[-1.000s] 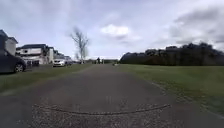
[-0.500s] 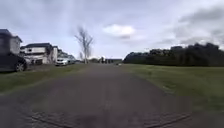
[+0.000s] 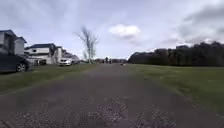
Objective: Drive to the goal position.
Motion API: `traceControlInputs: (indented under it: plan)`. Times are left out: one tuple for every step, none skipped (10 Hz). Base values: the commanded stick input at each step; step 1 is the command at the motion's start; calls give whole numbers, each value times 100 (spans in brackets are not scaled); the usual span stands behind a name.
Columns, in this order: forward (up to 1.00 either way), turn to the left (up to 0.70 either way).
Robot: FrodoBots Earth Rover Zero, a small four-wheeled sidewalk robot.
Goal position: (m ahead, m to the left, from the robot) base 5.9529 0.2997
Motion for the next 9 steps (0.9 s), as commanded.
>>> traceControlInputs:
  plan:
    - [70, 2]
    - [70, 1]
    - [70, 0]
    - [70, 1]
    - [70, 4]
    - [70, 20]
    - [70, 2]
    - [70, 2]
    - [70, 2]
